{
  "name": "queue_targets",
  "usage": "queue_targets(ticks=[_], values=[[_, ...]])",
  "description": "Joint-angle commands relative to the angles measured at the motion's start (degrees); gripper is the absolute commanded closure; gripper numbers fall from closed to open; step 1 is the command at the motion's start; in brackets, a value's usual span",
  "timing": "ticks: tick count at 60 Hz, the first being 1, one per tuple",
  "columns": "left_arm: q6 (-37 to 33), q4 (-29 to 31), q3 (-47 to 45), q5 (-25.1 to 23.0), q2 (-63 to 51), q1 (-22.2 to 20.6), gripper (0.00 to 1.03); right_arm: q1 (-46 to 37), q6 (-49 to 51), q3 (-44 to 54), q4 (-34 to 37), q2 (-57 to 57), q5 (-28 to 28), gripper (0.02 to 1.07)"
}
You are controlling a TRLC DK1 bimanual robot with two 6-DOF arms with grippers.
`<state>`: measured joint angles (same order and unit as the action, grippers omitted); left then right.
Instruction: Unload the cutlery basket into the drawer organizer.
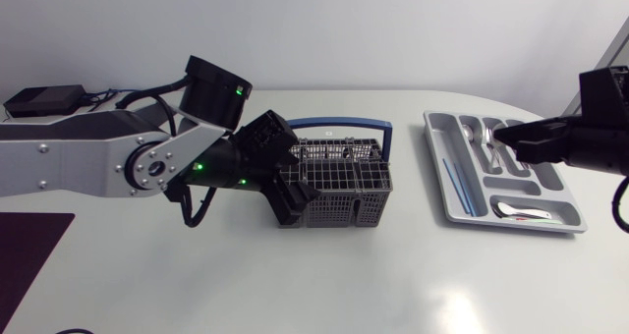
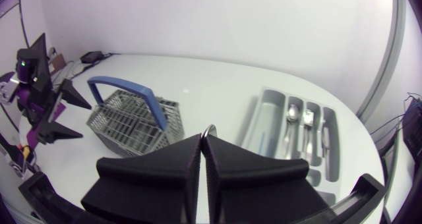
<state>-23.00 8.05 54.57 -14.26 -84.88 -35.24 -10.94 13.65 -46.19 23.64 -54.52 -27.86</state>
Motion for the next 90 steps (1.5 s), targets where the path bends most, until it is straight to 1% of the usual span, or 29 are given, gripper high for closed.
queue_targets(ticks=[1, 5, 11, 17, 19, 26, 29, 32, 36, 41, 48, 51, 53, 55, 57, 59, 61, 64, 66, 69, 75, 79, 85, 90], values=[[-1.2, 0.9, -0.7, 0.3, 1.3, 0.7, 0.05, -4.7, 8.0, 2.1, 1.5, -1.6, 0.7, 1.02], [-1.3, 1.2, -0.8, 0.4, 1.8, 0.7, 0.05, -9.2, 12.8, 2.9, 0.8, -4.3, 1.6, 1.02], [-1.3, 1.5, -1.0, 0.4, 2.1, 0.8, 0.05, -14.4, 18.6, 3.0, -0.1, -10.0, 1.1, 1.02], [-1.6, 1.5, -1.2, 0.4, 2.4, 1.1, 0.05, -17.1, 21.7, 4.2, -3.7, -15.0, 1.7, 1.02], [-1.7, 1.5, -1.3, 0.4, 2.4, 1.3, 0.05, -17.7, 22.6, 4.4, -4.6, -16.9, 2.6, 1.02], [-2.0, 1.9, -1.5, 0.4, 3.1, 1.8, 0.05, -17.8, 23.4, 6.6, -10.8, -19.9, 7.1, 1.02], [-2.0, 1.9, -1.6, 0.4, 3.2, 2.2, 0.05, -17.8, 23.7, 7.3, -12.2, -20.9, 8.7, 1.02], [-2.0, 1.9, -1.8, 0.4, 3.3, 2.3, 0.05, -17.5, 24.1, 8.4, -16.4, -23.2, 11.2, 1.02], [-2.0, 1.9, -1.9, 0.4, 3.4, 2.3, 0.05, -17.5, 24.2, 8.1, -17.3, -26.5, 12.4, 1.02], [-2.0, 2.0, -2.2, 0.4, 3.8, 2.3, 0.05, -17.4, 24.3, 9.1, -21.6, -28.9, 15.4, 1.02], [-2.1, 2.6, -1.9, 0.4, 4.1, 2.3, 0.05, -17.2, 24.8, 9.1, -22.6, -30.4, 16.1, 1.02], [-2.1, 2.8, -1.7, 0.4, 4.1, 2.3, 0.05, -16.7, 24.9, 9.5, -23.9, -31.1, 17.3, 1.01], [-2.1, 3.1, -1.6, 0.5, 4.2, 2.3, 0.05, -16.2, 24.9, 9.7, -24.1, -31.3, 17.9, 0.98], [-2.1, 3.3, -1.5, 0.5, 4.4, 2.4, 0.05, -16.1, 24.8, 9.9, -24.3, -30.9, 18.1, 0.87], [-2.1, 3.4, -1.5, 0.5, 4.5, 2.5, 0.05, -16.0, 24.7, 10.2, -24.8, -30.1, 18.1, 0.70], [-2.1, 3.6, -1.5, 0.6, 4.8, 2.7, 0.05, -15.9, 24.6, 10.2, -24.7, -29.1, 18.1, 0.58], [-2.1, 4.0, -1.5, 0.6, 5.1, 2.9, 0.05, -15.6, 24.4, 10.1, -24.3, -27.8, 18.1, 0.49], [-2.1, 4.7, -1.6, 0.6, 5.9, 3.1, 0.05, -15.0, 23.7, 9.7, -22.7, -24.8, 18.0, 0.38], [-2.1, 5.1, -1.7, 0.6, 6.5, 3.3, 0.05, -14.5, 23.3, 9.5, -21.3, -22.8, 17.9, 0.33], [-2.1, 5.8, -1.8, 0.6, 7.4, 3.9, 0.05, -13.1, 22.6, 9.0, -18.5, -19.5, 17.6, 0.30], [-2.6, 6.9, -2.6, 0.6, 9.6, 4.8, 0.05, -9.3, 20.1, 8.1, -14.1, -13.9, 17.0, 0.30], [-2.9, 7.1, -3.4, 0.6, 10.8, 6.4, 0.05, -5.2, 18.0, 7.8, -11.5, -10.9, 17.0, 0.30], [-3.8, 7.0, -4.9, 0.6, 11.5, 9.1, 0.05, 2.3, 13.9, 7.7, -9.5, -9.6, 17.1, 0.30], [-4.7, 6.4, -6.3, 0.6, 11.1, 10.8, 0.05, 8.5, 10.3, 7.3, -10.3, -11.1, 18.1, 0.30]])
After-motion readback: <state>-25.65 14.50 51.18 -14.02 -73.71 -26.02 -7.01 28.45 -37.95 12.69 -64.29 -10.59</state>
